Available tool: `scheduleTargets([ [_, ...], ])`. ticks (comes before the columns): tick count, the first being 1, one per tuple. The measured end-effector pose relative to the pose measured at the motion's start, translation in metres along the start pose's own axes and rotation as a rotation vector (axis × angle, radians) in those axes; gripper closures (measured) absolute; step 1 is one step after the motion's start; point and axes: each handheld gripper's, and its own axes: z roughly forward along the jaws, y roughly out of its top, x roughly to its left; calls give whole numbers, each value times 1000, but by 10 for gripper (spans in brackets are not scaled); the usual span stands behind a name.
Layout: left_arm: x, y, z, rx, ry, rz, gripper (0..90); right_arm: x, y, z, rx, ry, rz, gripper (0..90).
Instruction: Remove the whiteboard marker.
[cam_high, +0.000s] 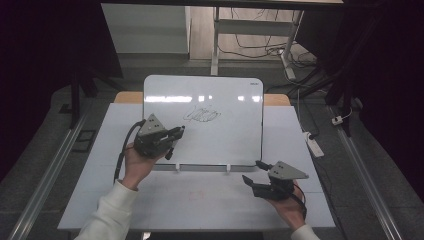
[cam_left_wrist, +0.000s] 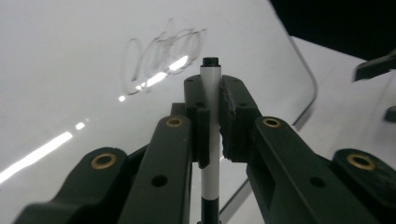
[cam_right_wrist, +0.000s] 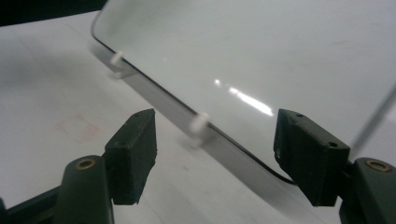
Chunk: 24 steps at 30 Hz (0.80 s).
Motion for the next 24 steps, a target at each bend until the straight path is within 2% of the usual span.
scheduleTargets([
  [1,-7,1,4,-7,-28,0,815,3,3,4,5,14,4,305],
  [4,-19,2,13,-9,-64,7,815,12,13,17,11,51,26,316],
  [8,-39,4,26,-6,-90,38,815,26,29,37,17,108,58,342],
  [10,-43,5,28,-7,-95,44,815,33,36,47,24,134,63,352],
  [12,-54,6,36,-12,-108,57,815,40,42,56,31,150,71,361],
  [15,-60,7,39,-14,-113,65,815,47,47,66,42,173,85,381],
  [19,-69,7,46,-20,-115,75,815,51,52,76,56,195,128,422],
  [24,-77,8,52,-26,-117,82,815,53,58,83,70,225,180,520],
])
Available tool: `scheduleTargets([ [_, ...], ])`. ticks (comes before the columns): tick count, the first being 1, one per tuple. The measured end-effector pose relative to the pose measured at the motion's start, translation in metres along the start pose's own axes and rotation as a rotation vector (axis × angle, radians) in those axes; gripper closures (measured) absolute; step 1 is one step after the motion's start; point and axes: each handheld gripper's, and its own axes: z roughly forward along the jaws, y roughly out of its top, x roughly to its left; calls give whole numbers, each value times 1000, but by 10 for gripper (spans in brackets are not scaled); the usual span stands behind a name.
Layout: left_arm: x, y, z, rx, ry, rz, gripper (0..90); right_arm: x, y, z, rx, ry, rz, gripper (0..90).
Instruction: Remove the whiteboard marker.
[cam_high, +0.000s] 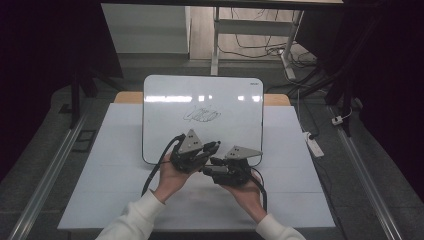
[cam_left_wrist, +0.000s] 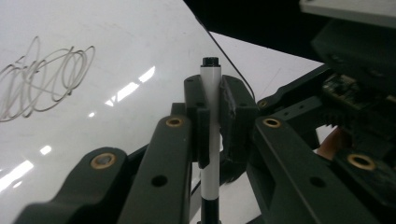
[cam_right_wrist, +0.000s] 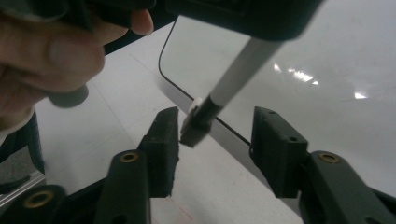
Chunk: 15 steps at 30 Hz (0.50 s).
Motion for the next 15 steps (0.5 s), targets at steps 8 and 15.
scheduleTargets([
  [8,-9,1,5,-3,14,20,814,-3,1,6,42,8,77,722],
  [15,-13,1,7,-5,12,17,803,-10,-1,6,53,-18,112,770],
])
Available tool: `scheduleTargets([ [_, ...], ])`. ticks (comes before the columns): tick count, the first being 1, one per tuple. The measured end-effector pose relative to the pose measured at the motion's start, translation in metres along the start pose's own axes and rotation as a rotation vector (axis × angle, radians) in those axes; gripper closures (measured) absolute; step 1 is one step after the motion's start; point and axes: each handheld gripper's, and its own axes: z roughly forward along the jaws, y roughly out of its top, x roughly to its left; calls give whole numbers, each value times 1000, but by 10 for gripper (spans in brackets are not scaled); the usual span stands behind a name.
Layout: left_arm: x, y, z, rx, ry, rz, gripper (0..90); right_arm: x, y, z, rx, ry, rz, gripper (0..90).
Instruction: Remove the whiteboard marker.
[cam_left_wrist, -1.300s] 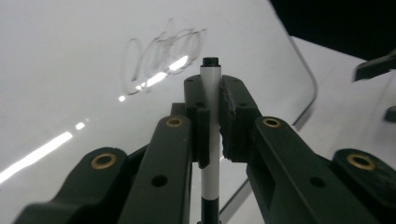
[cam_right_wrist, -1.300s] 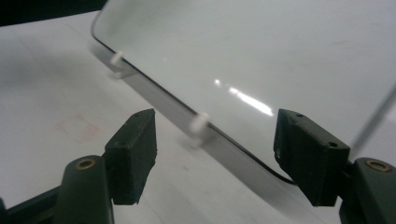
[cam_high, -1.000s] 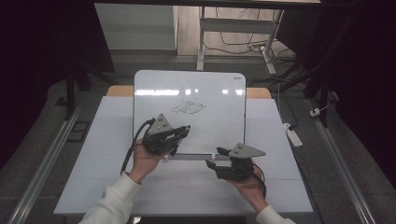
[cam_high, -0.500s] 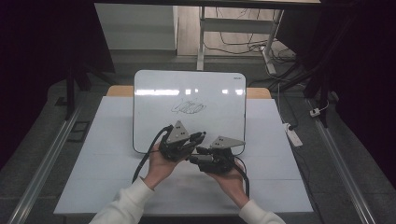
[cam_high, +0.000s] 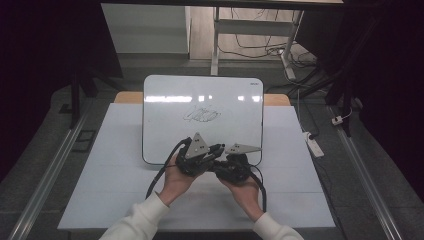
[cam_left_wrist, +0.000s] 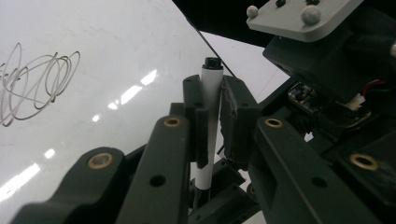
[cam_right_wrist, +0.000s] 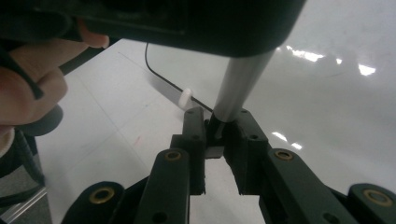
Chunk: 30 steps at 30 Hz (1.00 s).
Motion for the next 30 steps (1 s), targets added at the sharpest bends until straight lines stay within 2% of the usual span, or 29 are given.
scheduleTargets([
  [2,1,0,-1,-1,-14,-11,782,-1,-1,0,-1,-6,-7,773],
  [5,3,-2,-9,-5,-11,-18,558,-2,-1,-3,-18,-12,-17,775],
  [7,8,-6,-21,-14,-1,-34,474,-4,0,-6,-36,-19,-25,775],
  [9,16,-12,-34,3,5,-52,420,-6,0,-10,-54,-29,-36,775],
  [12,27,-29,-55,44,10,-88,370,-11,1,-15,-82,-40,-46,775],
  [16,38,-64,-82,106,-9,-147,318,-17,4,-23,-125,-58,-74,774],
  [19,45,-92,-99,149,5,-193,296,-19,6,-29,-166,-67,-104,774],
  [23,53,-125,-118,198,46,-243,267,-22,11,-37,-215,-89,-129,774],
  [26,57,-139,-124,232,76,-253,238,-27,16,-41,-251,-116,-158,774],
  [30,61,-148,-126,238,94,-264,226,-39,29,-40,-291,-153,-168,774],
])
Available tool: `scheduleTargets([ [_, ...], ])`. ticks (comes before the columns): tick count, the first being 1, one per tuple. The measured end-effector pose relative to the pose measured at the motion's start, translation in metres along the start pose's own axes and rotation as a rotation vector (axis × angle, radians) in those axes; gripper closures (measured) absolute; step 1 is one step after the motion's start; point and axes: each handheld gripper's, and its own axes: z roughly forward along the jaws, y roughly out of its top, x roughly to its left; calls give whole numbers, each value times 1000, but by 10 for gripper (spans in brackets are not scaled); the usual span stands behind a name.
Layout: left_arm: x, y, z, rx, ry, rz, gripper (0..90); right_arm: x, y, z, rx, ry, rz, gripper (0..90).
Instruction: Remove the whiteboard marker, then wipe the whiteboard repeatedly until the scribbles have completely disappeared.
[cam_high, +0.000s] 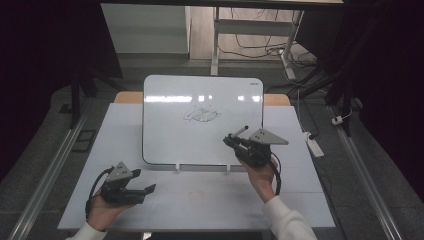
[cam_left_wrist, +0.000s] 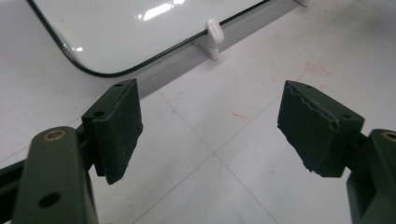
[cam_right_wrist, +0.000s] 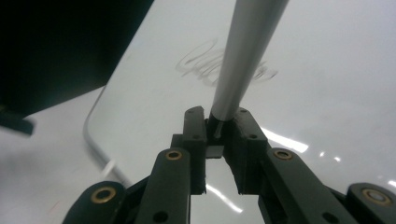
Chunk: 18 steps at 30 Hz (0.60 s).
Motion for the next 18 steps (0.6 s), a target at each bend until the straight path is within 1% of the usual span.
scheduleTargets([
  [2,2,-3,1,0,1,-7,224,-6,7,5,-23,-23,3,774],
  [4,4,-5,1,3,7,-17,216,-12,15,13,-37,-47,-5,774],
  [6,5,-6,1,3,9,-17,209,-18,25,26,-50,-67,-9,774],
  [7,6,-7,1,2,23,-14,209,-20,30,33,-51,-78,-17,774],
  [8,7,-9,0,1,27,-16,209,-22,35,40,-53,-87,-24,774],
  [9,7,-9,0,1,27,-16,209,-23,40,47,-54,-93,-24,774],
  [11,10,-12,1,1,32,-30,209,-24,48,58,-58,-103,-46,774],
  [14,12,-13,2,6,33,-31,210,-26,54,75,-53,-115,-57,774],
  [16,12,-14,2,3,36,-33,209,-24,57,87,-43,-120,-72,774],
  [18,12,-14,1,1,38,-34,210,-19,59,97,-33,-115,-88,774],
])
